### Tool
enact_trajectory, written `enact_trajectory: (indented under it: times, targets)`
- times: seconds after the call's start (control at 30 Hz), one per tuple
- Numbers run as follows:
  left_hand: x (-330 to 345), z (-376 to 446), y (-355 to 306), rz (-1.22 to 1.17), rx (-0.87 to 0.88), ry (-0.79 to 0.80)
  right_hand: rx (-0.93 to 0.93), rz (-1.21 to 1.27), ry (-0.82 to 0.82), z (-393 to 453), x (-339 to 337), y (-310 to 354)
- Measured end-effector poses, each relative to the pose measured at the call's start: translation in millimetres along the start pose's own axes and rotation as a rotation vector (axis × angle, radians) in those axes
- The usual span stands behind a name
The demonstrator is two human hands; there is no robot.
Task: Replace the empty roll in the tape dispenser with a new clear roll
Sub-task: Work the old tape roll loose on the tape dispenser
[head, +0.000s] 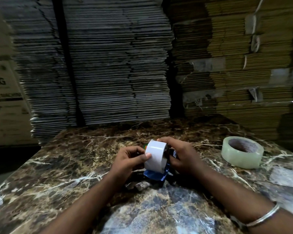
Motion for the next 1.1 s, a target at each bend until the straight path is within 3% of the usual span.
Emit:
enact_trajectory:
  times: [0.23,0.4,0.6,0.8,1.1]
  targets:
    - [-1.9,-2.9,-0.4,-0.003,-0.121,0.055,-0.034,0.037,-0.054,2.5,1.1,-2.2]
    - [-6.4,-1.8,10.9,0.348,0.03,0.054,-0.045,0.083,-0.078,2.4,1.2,1.2]
    - [-3.9,5.6,23.2,0.477,-0.007,0.146,-0.001,0.088,-0.078,3.4,0.8,2.4]
    - [-2.6,3.5,25.9,0.427,-0.049,0.19,0.132,0.184,-0.104,8.5,-1.0,7.0]
    - [0.1,4.1,24.7,0.539,-0.049,0.18,0.358,0.259,-0.044,17.7,4.3,2.9]
Point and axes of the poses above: each hand's wrist, its own z-axis towards the middle knuckle, its own x-axis out of the palm, y = z × x, the point moved 1 cm from there along z, towards the middle knuckle, and after that the axes turned 14 degrees about -z, right-handed, at the moved point
